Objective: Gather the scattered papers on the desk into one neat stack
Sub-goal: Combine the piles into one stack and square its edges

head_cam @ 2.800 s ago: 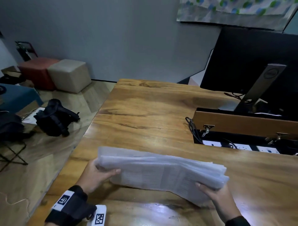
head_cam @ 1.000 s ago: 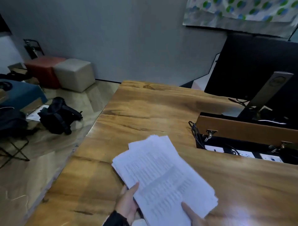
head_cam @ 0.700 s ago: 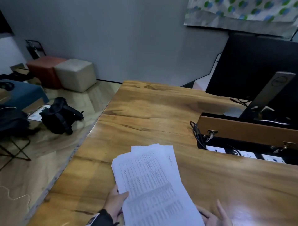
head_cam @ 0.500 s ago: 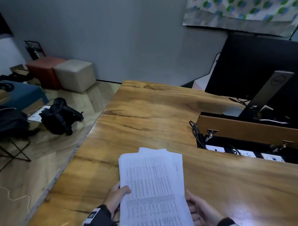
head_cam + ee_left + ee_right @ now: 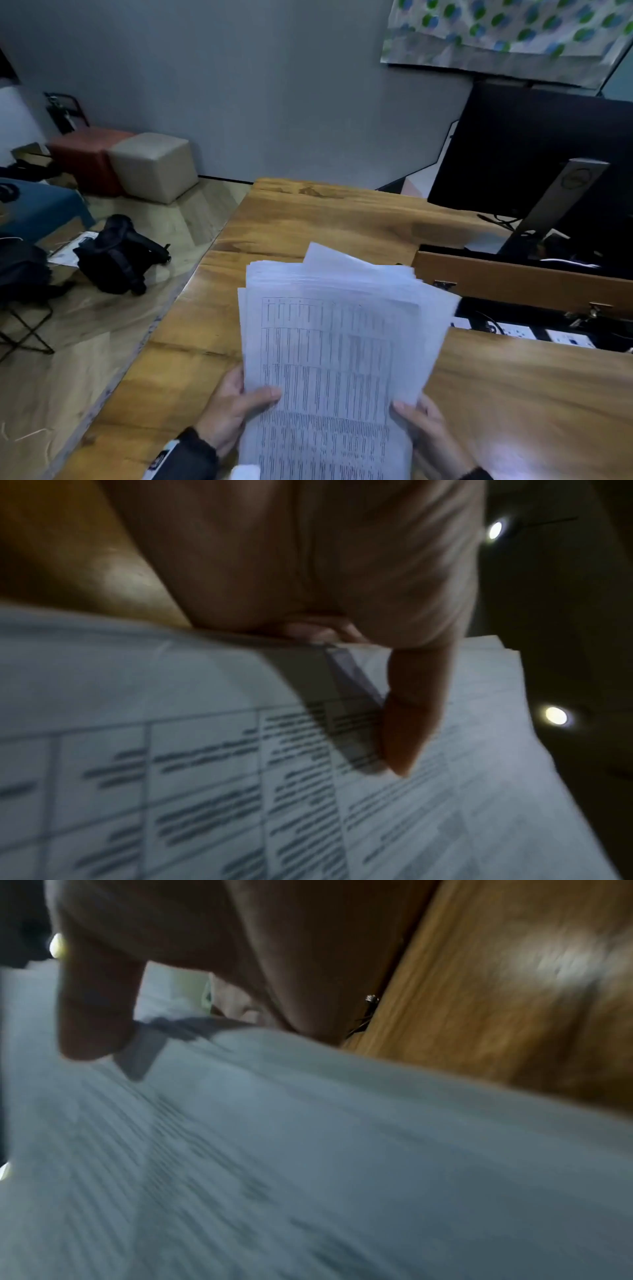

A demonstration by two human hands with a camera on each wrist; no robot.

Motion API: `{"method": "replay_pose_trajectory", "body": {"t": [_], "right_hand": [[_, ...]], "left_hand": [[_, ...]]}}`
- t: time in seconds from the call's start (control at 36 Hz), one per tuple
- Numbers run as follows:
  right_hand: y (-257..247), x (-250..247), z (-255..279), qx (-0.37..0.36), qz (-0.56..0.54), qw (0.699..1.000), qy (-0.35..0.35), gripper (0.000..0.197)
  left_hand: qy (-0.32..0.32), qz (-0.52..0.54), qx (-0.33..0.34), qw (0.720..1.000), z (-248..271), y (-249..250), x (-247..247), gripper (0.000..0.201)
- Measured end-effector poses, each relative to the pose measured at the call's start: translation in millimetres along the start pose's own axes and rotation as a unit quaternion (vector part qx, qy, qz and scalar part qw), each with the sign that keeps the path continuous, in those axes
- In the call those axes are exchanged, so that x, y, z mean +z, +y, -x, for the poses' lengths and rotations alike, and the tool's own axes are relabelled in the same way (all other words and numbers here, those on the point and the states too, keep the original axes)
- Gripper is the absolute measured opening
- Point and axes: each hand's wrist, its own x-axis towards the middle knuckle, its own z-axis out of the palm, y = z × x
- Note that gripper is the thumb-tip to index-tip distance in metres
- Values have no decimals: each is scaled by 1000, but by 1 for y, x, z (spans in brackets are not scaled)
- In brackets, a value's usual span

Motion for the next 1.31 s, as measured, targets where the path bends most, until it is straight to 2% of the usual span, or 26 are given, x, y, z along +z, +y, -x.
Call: {"method": "replay_pose_trajectory", "body": {"t": [0.08, 0.17, 0.25, 0.28, 0.33, 0.42, 0.47, 0.56, 0.61, 0.67, 0.75, 0.86, 0.94, 0.97, 1.08, 1.14, 1.22, 1.25, 1.31], "right_hand": [[-22, 15, -1, -5, 30, 999, -21, 97], [-41, 26, -1, -41, 98, 994, -2, 80], [-53, 27, 2, -80, 86, 991, 63, 80], [-55, 27, 4, -94, 65, 991, 71, 73], [-62, 28, 9, -129, 26, 989, 61, 51], [-74, 30, 16, -168, -1, 984, 54, 37], [-82, 33, 20, -188, 37, 979, 64, 43], [-88, 39, 25, -207, 136, 966, 78, 66], [-88, 38, 25, -197, 177, 960, 90, 66], [-85, 36, 24, -164, 197, 959, 120, 54], [-87, 38, 25, -135, 174, 968, 121, 70], [-93, 48, 25, -151, 138, 974, 94, 72], [-92, 48, 25, -163, 116, 978, 62, 85], [-93, 47, 25, -166, 92, 980, 53, 92], [-92, 38, 23, -177, -37, 983, 15, 108], [-83, 34, 22, -167, -64, 984, -22, 108], [-67, 27, 22, -139, -3, 990, -34, 109], [-64, 24, 22, -128, 46, 991, -11, 106], [-61, 19, 23, -123, 134, 983, 29, 86]], "left_hand": [[-11, -30, -6, 999, -5, 12, 10, 92], [-6, -50, 5, 999, -10, 19, 16, 92], [-9, -50, 33, 998, -11, 25, 18, 84], [-11, -46, 40, 998, -11, 26, 19, 80], [-14, -30, 56, 998, -9, 29, 22, 72], [-13, -35, 71, 997, -10, 32, 22, 57], [-18, -53, 74, 996, -12, 34, 19, 53], [-27, -91, 66, 993, -15, 39, 17, 65], [-32, -109, 67, 991, -16, 42, 17, 52], [-37, -132, 71, 988, -16, 44, 19, 47], [-42, -152, 67, 985, -17, 43, 19, 46], [-32, -160, 64, 984, -18, 42, 24, 40], [-27, -156, 66, 985, -18, 42, 22, 52], [-25, -151, 66, 986, -18, 42, 21, 54], [-22, -112, 71, 991, -14, 39, 21, 39], [-25, -97, 77, 992, -14, 36, 23, 42], [-17, -79, 89, 993, -13, 37, 26, 50], [-11, -76, 95, 993, -13, 38, 26, 50], [-2, -78, 102, 992, -12, 41, 26, 46]]}}
